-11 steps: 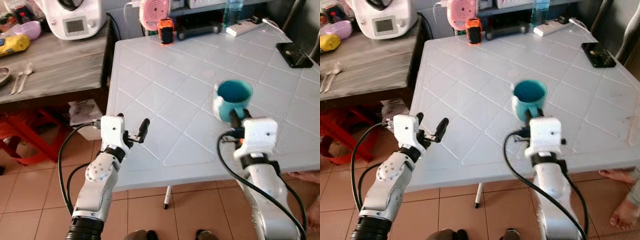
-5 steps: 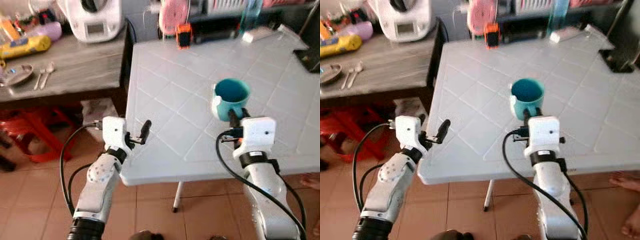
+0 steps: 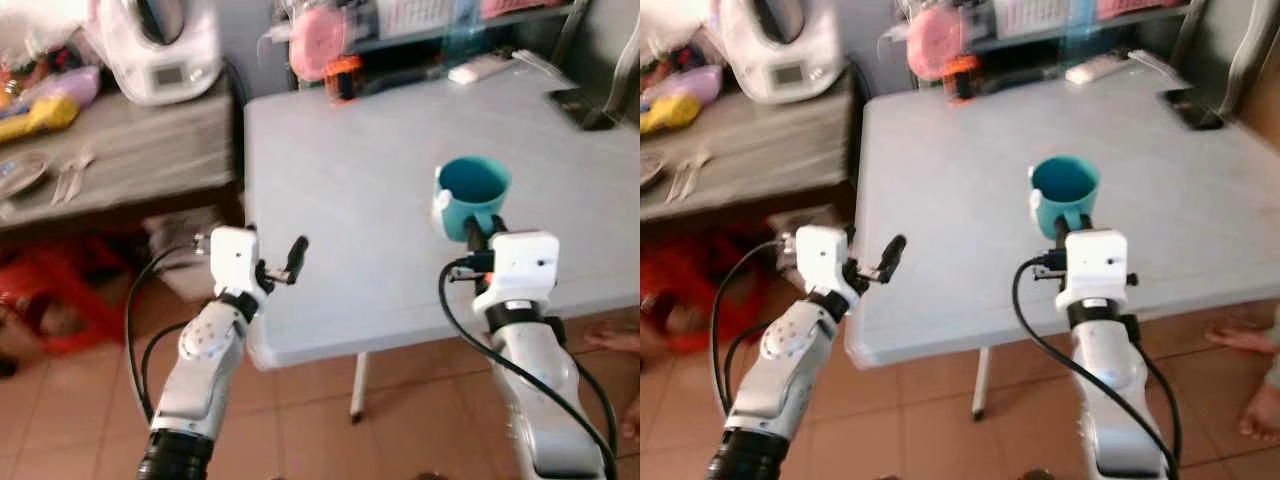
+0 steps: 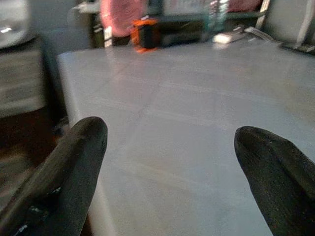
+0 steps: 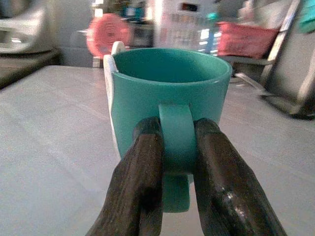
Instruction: Setting the table
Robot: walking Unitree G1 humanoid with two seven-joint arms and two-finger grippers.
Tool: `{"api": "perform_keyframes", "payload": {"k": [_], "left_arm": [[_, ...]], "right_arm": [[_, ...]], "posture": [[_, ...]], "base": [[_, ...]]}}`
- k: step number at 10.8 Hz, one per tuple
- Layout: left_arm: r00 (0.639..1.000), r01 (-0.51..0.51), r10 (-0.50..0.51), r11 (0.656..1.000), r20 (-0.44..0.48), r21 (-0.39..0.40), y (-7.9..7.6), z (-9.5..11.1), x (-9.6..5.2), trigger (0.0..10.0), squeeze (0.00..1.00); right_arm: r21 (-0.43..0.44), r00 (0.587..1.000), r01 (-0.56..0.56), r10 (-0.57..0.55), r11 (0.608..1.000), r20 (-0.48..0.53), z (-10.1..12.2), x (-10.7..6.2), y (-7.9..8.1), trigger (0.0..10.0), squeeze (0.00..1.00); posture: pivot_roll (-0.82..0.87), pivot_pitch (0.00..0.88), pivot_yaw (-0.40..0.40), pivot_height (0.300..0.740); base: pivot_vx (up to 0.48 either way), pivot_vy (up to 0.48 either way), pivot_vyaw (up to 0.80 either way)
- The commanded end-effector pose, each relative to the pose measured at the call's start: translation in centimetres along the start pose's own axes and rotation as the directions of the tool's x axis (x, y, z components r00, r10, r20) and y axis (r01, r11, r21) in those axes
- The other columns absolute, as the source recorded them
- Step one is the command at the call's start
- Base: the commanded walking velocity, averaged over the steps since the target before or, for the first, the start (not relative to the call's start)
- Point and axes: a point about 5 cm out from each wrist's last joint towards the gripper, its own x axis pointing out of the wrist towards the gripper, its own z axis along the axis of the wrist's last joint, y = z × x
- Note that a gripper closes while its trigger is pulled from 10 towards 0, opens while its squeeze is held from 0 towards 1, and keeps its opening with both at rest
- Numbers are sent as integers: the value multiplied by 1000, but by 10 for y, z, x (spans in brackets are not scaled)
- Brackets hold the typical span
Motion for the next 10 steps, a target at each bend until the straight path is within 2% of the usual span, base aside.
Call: {"api": "perform_keyframes", "payload": {"k": [1,10], "left_arm": [[1000,-25,25,1000,-11,9,7,-1,-3,10000,0],[1000,-19,19,1000,11,-9,-4,2,7,10000,0]], "right_arm": [[4,999,-17,17,1000,36,7,2,4,10000,0],[7,998,-10,9,1000,64,11,8,3,10000,0]], "posture": [[-93,104,147,740],[-100,92,145,740]], "base": [[0,390,0],[0,418,0]]}}
